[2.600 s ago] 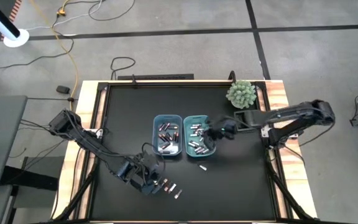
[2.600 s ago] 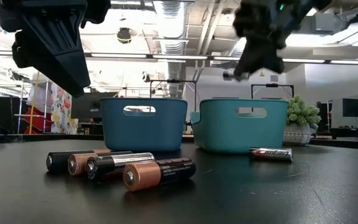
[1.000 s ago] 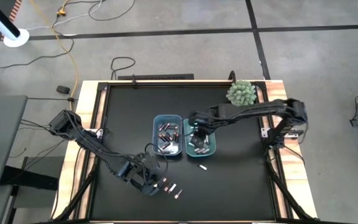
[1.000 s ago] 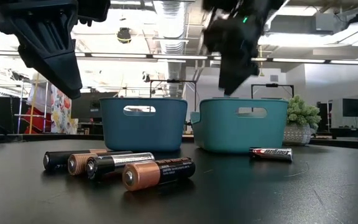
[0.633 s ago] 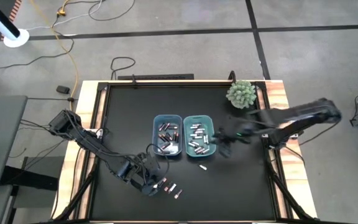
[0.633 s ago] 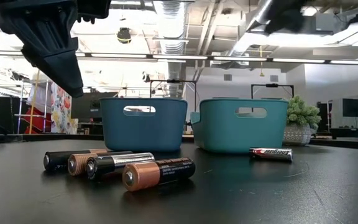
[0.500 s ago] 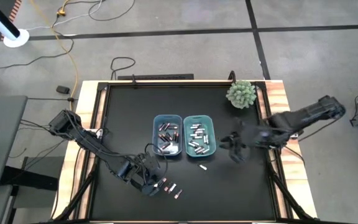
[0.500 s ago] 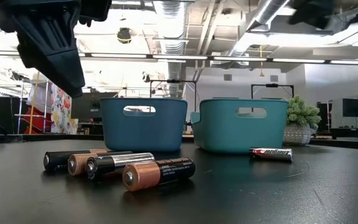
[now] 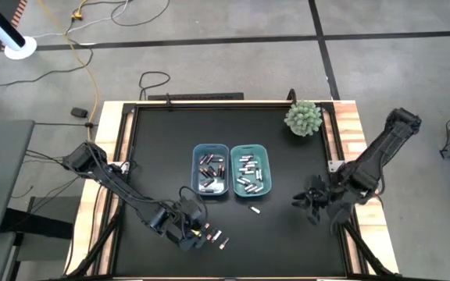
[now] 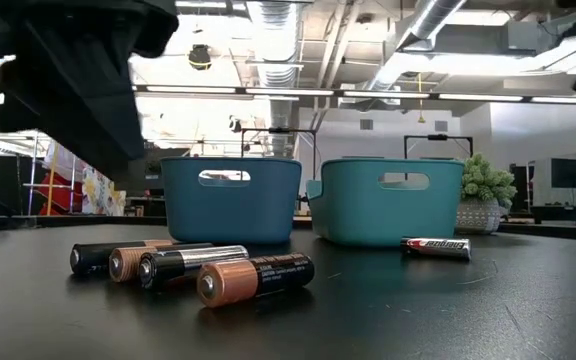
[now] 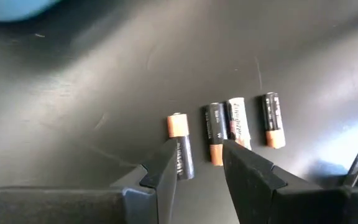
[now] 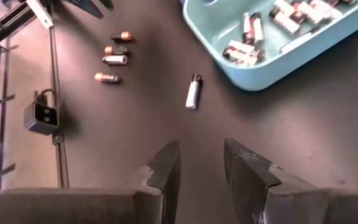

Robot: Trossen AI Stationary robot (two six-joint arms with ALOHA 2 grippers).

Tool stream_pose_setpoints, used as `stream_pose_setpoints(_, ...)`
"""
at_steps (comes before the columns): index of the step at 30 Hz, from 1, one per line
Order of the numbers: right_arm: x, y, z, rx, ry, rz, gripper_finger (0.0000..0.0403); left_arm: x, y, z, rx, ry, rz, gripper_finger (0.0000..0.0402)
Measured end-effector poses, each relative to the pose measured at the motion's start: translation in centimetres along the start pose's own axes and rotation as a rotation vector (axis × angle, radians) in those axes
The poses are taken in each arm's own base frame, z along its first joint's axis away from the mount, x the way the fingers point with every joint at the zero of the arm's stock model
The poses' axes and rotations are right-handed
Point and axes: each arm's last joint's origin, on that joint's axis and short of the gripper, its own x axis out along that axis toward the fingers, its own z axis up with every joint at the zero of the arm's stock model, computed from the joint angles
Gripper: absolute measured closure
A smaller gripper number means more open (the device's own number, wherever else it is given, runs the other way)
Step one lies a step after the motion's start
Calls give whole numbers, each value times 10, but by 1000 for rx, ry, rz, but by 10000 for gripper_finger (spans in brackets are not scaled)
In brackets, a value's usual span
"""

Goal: Sort batteries
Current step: Put the black battery into the blue bin

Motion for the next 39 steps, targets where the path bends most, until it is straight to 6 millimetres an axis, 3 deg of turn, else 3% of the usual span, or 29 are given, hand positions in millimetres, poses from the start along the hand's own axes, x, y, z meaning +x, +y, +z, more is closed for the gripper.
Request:
stream_pose_setpoints(7,-1,1,-14,13,-3,23,266,21,-4,-8,-39,27,24,280)
stream_pose_setpoints(13,-1,1,-15,10,-1,27,266,33,-18,-3,45,43,122,280)
stream_pose_setpoints(18,-1,2,-14,21,-7,41,266,46,-21,2,85,66,253,280)
stream_pose_setpoints(24,-1,5,-13,34,-15,65,266,61,-21,-2,123,86,283,280)
stream_pose_setpoints(34,-1,7,-12,48,-20,85,266,61,-10,-7,10,121,359,282)
stream_pose_setpoints(39,-2,9,-12,59,-25,101,266,61,-8,-8,-12,144,375,310)
